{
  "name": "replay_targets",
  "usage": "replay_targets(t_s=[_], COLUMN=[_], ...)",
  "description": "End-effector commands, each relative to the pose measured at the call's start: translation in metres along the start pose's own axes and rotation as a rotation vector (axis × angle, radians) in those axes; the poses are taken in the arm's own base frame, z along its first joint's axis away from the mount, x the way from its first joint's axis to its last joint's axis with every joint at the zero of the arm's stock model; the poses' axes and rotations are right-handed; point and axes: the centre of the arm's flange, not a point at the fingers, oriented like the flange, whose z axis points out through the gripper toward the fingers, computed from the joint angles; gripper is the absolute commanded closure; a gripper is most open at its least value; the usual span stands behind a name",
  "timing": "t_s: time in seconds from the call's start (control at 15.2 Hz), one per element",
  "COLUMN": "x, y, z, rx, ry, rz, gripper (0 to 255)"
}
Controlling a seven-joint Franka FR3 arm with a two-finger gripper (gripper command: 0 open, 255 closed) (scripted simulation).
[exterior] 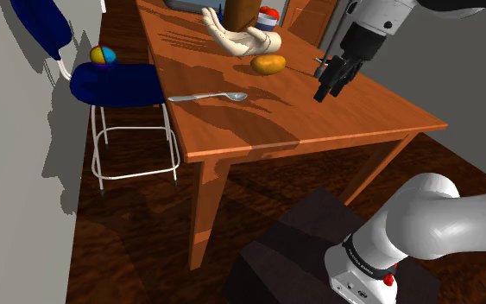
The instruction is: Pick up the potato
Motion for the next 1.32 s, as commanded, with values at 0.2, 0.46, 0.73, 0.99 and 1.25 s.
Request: replay_targets(t_s=[0.2, 0.46, 0.73, 0.99, 1.25], x=[0.028, 0.068, 0.11, 0.153, 0.195], y=[0.016, 0.031, 0.038, 0.038, 0.029], z=[0.007, 0.014, 0.02, 0.026, 0.032], rx=[-0.068, -0.159, -0.249, -0.34, -0.431], ry=[0.003, 0.008, 0.012, 0.017, 0.021], rz=[-0.147, -0.342, -0.537, -0.733, -0.928], gripper=[0, 0, 0, 0, 0])
